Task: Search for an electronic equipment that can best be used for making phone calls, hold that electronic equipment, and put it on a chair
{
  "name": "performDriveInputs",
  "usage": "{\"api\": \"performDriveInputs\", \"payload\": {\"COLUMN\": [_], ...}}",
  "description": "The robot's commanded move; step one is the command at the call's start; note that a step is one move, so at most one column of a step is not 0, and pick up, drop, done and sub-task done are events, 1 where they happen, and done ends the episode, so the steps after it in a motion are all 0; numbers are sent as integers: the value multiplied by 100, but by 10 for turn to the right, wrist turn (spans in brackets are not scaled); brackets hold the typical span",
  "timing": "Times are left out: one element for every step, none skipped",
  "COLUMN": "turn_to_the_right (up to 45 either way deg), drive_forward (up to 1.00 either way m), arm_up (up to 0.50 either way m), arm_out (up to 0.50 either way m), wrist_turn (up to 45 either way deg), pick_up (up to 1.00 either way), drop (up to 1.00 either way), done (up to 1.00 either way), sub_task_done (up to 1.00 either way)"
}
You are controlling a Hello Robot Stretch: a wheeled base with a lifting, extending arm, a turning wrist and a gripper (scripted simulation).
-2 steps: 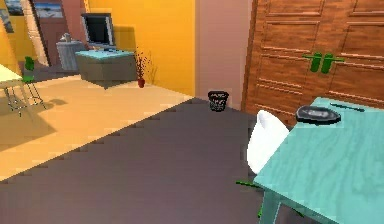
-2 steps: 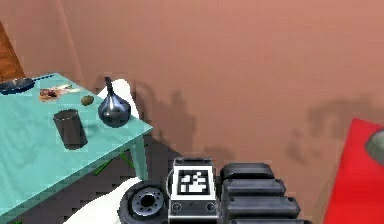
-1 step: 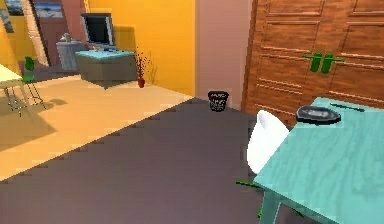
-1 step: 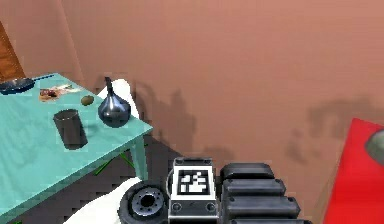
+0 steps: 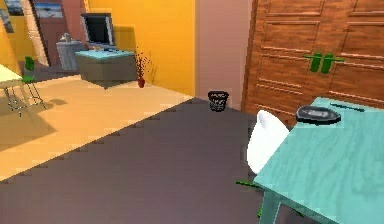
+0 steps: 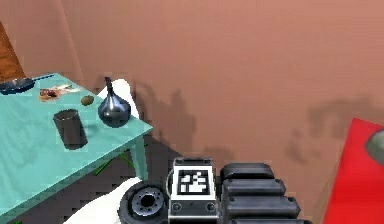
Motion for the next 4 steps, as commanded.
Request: {"api": "performDriveInputs", "payload": {"turn_to_the_right": [450,-390,0,0], "drive_forward": [0,0,75,50], "arm_up": [0,0,0,0], "arm_out": [0,0,0,0], "wrist_turn": [0,0,0,0], "pick_up": [0,0,0,0], "drop": [0,0,0,0], "done": [0,0,0,0], "sub_task_done": [0,0,0,0]}}
